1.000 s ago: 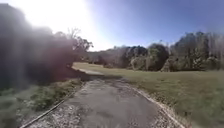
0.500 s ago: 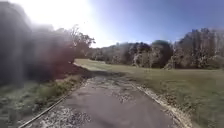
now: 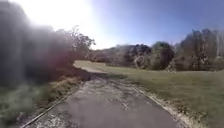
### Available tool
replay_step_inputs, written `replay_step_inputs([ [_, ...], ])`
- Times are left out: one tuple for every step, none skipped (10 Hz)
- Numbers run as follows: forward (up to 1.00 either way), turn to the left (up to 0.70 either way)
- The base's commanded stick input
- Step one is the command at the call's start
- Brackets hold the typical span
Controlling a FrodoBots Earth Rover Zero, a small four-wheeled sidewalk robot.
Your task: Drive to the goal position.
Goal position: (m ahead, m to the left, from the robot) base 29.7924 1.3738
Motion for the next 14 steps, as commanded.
replay_step_inputs([
  [0.50,0.00],
  [0.50,0.00],
  [0.50,0.00],
  [0.50,0.00],
  [0.50,0.00],
  [0.50,0.00],
  [0.50,0.00],
  [0.50,0.00],
  [0.50,0.00],
  [0.50,0.00],
  [0.50,0.00],
  [0.50,0.00],
  [0.50,0.00],
  [0.50,0.00],
])
